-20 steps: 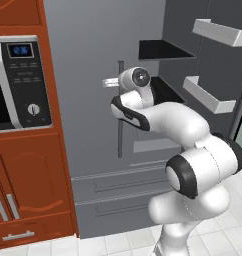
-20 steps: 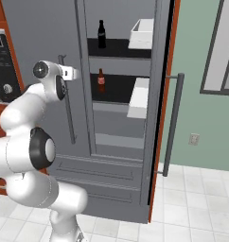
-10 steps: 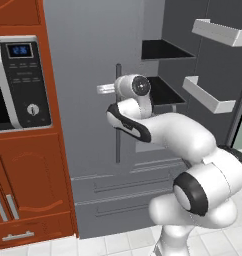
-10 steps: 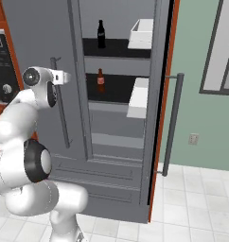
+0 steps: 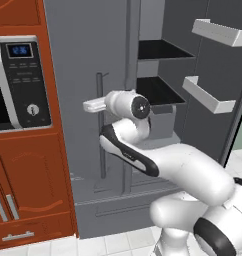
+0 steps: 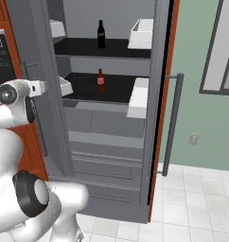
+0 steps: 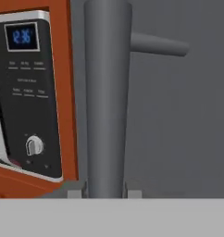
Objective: Open the fridge, grab two sodas, and place both sodas inside the bowl with ice on the dining counter.
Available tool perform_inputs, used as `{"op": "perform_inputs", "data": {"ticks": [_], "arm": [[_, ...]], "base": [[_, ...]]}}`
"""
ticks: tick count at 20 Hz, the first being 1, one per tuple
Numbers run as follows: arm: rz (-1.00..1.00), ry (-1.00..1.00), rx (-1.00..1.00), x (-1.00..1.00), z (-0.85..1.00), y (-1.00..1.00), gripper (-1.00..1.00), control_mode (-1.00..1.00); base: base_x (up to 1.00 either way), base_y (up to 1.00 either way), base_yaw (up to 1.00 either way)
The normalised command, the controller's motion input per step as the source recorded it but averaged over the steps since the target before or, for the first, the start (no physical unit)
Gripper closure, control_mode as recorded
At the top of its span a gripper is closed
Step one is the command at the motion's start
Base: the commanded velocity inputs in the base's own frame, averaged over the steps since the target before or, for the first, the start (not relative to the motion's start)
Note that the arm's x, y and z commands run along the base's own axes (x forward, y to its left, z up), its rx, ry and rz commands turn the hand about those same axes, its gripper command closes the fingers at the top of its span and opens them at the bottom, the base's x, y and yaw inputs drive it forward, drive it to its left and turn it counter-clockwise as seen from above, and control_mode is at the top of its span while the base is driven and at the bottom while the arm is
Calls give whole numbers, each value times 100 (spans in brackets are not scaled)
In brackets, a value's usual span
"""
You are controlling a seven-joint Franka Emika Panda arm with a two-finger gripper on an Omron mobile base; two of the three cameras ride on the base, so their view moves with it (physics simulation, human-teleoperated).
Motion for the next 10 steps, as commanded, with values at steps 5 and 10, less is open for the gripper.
{"op": "perform_inputs", "data": {"ticks": [5, 10], "arm": [[8, -1, -2, -100, 0, 74, 100, -100], [0, 0, -6, -100, 4, 34, -100, -100]], "base": [[0, 0, 0], [0, 0, 0]]}}
